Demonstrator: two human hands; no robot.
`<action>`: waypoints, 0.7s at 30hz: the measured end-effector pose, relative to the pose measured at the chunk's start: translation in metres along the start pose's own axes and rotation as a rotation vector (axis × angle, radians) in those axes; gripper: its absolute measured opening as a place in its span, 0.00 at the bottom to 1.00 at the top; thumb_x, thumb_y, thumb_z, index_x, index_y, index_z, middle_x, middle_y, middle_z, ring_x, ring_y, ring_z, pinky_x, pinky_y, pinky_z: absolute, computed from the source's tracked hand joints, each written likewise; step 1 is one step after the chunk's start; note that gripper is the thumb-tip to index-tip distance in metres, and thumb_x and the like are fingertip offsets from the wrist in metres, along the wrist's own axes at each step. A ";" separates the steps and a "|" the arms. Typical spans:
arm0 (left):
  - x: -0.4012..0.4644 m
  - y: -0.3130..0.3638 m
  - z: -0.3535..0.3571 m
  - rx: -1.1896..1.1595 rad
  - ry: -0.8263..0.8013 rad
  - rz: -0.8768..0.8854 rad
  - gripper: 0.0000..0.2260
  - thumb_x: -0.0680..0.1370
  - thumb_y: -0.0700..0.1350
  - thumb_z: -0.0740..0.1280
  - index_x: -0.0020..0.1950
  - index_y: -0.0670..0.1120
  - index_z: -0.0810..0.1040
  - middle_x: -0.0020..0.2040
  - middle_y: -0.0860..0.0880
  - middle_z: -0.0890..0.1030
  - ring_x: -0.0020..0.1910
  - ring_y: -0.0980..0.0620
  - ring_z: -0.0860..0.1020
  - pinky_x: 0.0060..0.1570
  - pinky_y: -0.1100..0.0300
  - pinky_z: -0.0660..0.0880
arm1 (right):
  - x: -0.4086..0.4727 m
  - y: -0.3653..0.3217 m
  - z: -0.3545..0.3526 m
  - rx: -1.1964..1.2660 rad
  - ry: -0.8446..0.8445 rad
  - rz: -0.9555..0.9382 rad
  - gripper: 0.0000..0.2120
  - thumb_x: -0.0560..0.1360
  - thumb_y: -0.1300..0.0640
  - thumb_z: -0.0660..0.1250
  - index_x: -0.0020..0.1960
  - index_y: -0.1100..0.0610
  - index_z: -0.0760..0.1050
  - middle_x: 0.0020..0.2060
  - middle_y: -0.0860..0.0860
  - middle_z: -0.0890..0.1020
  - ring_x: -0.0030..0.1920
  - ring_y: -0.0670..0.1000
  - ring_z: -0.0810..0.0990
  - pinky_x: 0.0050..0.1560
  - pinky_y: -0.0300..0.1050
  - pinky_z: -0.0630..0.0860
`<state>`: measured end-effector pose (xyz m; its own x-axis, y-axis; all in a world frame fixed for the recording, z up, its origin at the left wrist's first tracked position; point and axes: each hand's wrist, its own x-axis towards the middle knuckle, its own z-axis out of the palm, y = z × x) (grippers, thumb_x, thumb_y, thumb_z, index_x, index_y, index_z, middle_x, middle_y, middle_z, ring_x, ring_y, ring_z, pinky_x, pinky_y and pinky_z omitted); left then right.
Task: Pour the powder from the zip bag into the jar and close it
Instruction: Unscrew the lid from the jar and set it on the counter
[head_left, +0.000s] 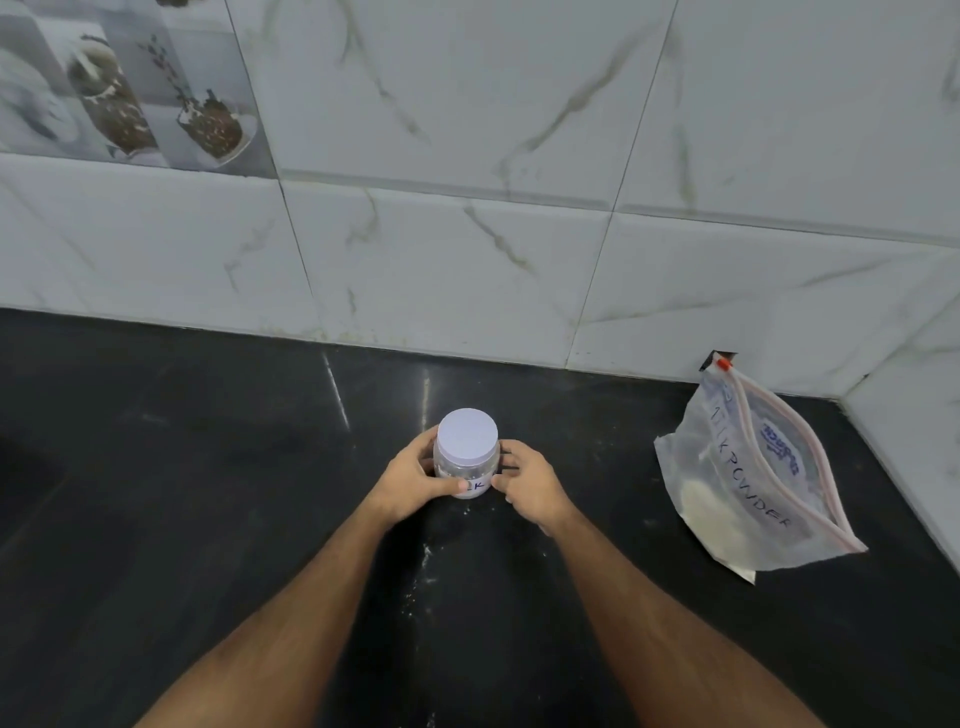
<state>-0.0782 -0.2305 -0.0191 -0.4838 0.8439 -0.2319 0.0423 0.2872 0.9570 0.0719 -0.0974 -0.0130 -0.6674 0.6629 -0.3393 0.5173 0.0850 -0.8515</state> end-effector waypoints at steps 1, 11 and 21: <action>0.002 -0.001 0.001 0.007 0.019 0.006 0.42 0.61 0.43 0.82 0.73 0.49 0.70 0.65 0.51 0.80 0.62 0.50 0.80 0.66 0.49 0.75 | -0.001 -0.001 -0.001 0.015 -0.004 -0.006 0.25 0.78 0.70 0.65 0.73 0.56 0.71 0.65 0.54 0.81 0.62 0.54 0.80 0.50 0.41 0.76; -0.011 0.035 0.008 0.042 0.005 0.010 0.22 0.74 0.61 0.70 0.65 0.55 0.73 0.54 0.52 0.84 0.53 0.53 0.83 0.42 0.57 0.82 | -0.045 -0.010 -0.041 0.265 -0.140 -0.067 0.24 0.76 0.52 0.74 0.67 0.37 0.70 0.58 0.41 0.84 0.59 0.44 0.81 0.56 0.49 0.78; -0.042 0.073 0.058 0.121 0.033 0.181 0.17 0.80 0.61 0.59 0.61 0.53 0.77 0.50 0.54 0.84 0.40 0.58 0.81 0.37 0.65 0.75 | -0.098 -0.004 -0.050 0.534 -0.003 -0.104 0.35 0.66 0.45 0.79 0.69 0.44 0.69 0.62 0.49 0.81 0.59 0.53 0.83 0.49 0.50 0.85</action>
<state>-0.0043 -0.2191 0.0501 -0.4866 0.8721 -0.0504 0.2344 0.1859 0.9542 0.1620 -0.1255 0.0433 -0.7027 0.6686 -0.2433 0.1054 -0.2403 -0.9649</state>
